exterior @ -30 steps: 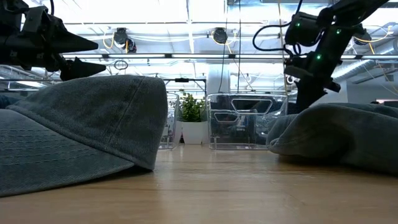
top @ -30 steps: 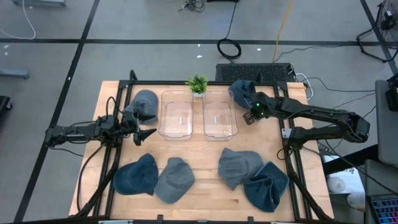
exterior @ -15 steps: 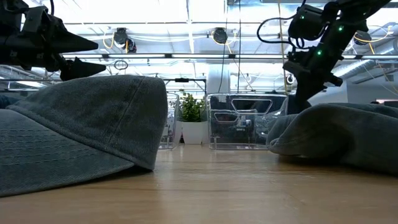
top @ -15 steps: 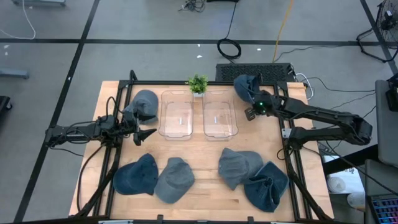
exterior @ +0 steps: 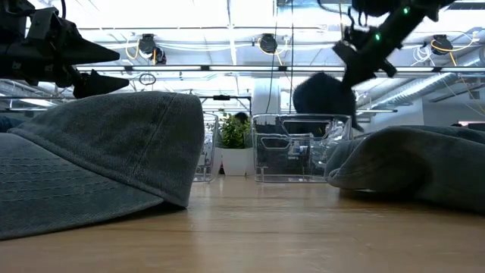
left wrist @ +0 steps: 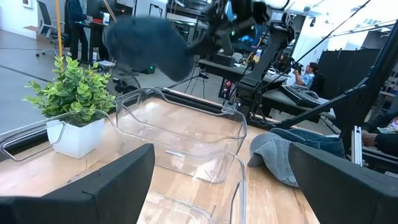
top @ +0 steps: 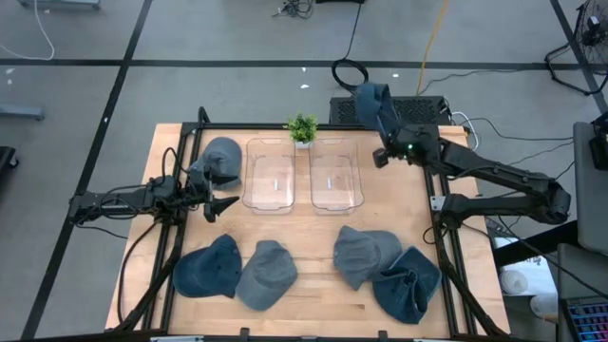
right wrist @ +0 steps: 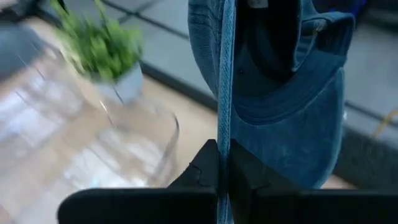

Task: Pick & Place hat
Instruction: Put the top blue cap into the left transparent bin

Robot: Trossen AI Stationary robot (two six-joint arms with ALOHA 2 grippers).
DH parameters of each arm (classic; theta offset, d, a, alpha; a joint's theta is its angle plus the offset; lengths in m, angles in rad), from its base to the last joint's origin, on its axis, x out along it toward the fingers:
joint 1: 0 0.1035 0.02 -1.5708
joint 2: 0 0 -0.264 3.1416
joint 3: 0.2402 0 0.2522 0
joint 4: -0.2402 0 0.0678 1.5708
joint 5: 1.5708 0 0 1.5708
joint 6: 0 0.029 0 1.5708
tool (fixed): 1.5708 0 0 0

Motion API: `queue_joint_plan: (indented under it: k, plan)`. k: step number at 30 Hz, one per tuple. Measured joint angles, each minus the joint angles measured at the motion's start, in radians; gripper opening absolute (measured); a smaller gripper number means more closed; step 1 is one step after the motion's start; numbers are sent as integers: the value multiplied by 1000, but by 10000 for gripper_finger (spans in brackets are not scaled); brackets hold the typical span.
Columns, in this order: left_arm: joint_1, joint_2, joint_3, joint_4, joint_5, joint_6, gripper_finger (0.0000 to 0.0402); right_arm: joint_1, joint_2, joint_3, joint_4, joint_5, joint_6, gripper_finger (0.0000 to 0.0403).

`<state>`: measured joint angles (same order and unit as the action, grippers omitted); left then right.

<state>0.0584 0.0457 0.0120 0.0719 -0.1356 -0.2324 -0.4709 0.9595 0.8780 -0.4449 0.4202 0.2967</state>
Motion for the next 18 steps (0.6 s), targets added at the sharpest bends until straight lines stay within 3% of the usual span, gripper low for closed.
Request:
queue_joint_plan:
  k: [11, 18]
  plan:
    - [0, 0, 0, 0, 0, 0, 379, 9, 43, 226, 58, -3, -168, 0]
    - [0, 0, 0, 0, 0, 0, 379, 46, 66, 278, 154, -32, -261, 0]
